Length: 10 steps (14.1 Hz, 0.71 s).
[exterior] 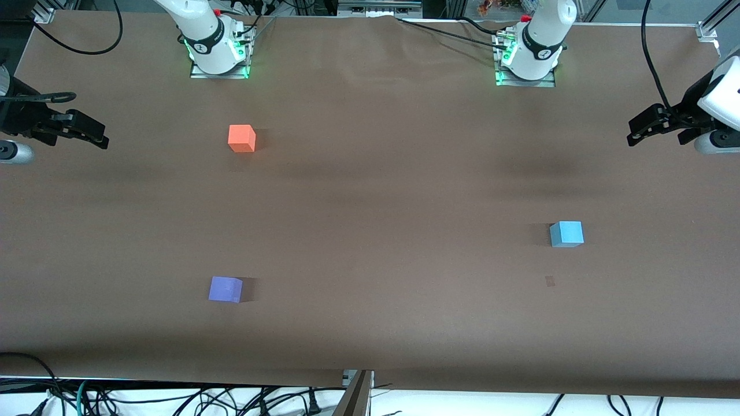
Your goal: Place blue block between orange and purple blocks
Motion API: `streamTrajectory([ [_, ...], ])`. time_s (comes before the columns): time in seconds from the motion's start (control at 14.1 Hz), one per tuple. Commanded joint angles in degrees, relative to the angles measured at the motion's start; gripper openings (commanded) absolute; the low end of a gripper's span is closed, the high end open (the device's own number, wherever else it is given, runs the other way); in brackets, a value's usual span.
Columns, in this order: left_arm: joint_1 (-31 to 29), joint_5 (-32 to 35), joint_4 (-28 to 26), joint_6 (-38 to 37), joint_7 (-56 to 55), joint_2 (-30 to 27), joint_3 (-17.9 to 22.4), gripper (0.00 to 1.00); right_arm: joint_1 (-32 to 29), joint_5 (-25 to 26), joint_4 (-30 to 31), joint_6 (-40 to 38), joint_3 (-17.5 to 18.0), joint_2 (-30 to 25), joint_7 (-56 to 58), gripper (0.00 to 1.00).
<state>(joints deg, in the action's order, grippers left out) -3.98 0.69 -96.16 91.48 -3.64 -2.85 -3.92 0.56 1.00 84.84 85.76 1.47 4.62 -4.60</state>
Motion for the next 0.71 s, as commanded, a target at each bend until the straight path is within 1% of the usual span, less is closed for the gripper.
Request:
streamTrajectory([
  [0.0,-0.3,-1.0,0.1,-0.5,-0.2,0.0,0.0,1.0,-0.8,0.5,0.0,0.1,0.5,-0.2,0.8,1.0],
  [0.64,-0.4,-1.0,0.1,-1.2,0.4,0.7,0.0,1.0,-0.8,0.4,0.0,0.2,0.5,-0.2,0.7,1.0],
])
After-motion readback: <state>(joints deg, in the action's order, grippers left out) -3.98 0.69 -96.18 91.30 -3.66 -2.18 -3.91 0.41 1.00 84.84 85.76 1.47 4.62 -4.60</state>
